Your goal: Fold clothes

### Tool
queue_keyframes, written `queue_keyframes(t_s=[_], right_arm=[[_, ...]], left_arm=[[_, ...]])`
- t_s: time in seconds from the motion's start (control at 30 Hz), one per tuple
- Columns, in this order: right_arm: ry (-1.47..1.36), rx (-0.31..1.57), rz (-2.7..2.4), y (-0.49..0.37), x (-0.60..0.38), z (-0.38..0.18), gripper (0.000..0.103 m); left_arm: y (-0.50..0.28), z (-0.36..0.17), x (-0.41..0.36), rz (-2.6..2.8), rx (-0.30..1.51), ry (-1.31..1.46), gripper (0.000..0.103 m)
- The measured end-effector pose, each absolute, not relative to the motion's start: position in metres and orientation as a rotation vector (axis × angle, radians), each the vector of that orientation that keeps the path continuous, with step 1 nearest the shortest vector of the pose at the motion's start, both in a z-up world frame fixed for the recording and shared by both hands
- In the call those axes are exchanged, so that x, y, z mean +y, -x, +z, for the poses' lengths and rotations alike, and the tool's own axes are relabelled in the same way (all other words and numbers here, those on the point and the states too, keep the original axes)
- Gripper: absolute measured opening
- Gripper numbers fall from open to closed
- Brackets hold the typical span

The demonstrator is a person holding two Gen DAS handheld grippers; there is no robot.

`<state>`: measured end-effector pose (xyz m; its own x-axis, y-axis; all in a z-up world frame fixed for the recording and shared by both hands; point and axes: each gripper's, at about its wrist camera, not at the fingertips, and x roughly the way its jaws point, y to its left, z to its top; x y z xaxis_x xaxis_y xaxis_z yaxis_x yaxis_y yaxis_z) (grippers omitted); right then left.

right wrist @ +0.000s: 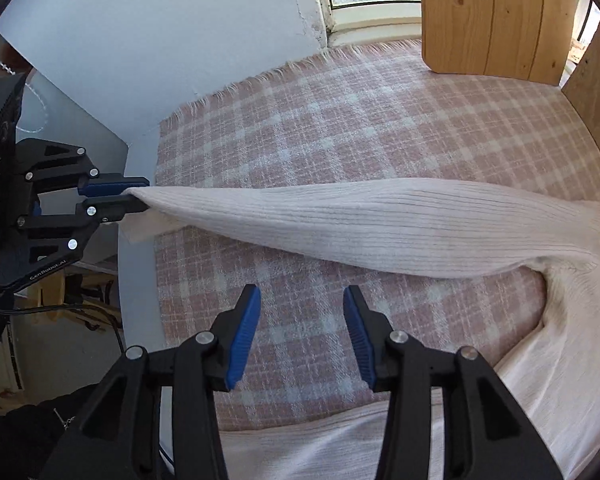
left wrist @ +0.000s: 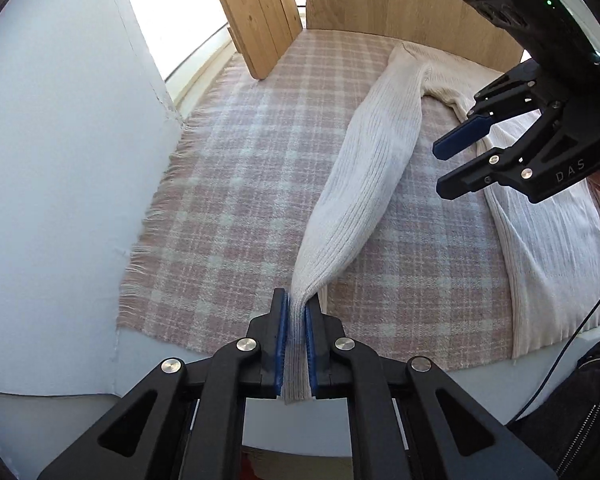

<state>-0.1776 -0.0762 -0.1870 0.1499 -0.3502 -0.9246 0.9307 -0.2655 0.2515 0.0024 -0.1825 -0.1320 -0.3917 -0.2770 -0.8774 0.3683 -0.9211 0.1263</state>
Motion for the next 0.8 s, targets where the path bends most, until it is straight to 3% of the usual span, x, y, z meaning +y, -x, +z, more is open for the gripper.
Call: queue_keyframes(t_s=[0.1,0.17,0.33,0.43,0.6,0.8], right_arm=[[-1.296,0.594,-1.43,0.187,-0.079,-0.187,0.043],[-1.28,0.603,-1.435,0.188,-0.081,-0.183,0.043],[-1.209,0.64,-1.441,0.185,-0.091,-0.175,0.043],[-1.204,0.626,-1.412,0.182,-0.107,-0.183,0.043],[-1.241,0.615,-1.334,0.169,-0.136,-0.212,0.043],[-1.265,0.698,-1.246,0.159,-0.145,-0.233,0.048]], left_arm=[[-0.011,-0.112,-0.174,-2.381,0.09,-1.439,0.006],[-0.012,-0.129,-0.167,-2.395,0.181,-1.571,0.018],[-0.017,-0.169,-0.168,-2.276,0.253,-1.703,0.021],[-0.016,-0.166,-0.194,-2.26,0.331,-1.648,0.042],[0.002,-0.188,-0.226,-2.281,0.461,-1.585,0.043],[0.017,-0.222,-0.224,-2.236,0.407,-1.732,0.043]])
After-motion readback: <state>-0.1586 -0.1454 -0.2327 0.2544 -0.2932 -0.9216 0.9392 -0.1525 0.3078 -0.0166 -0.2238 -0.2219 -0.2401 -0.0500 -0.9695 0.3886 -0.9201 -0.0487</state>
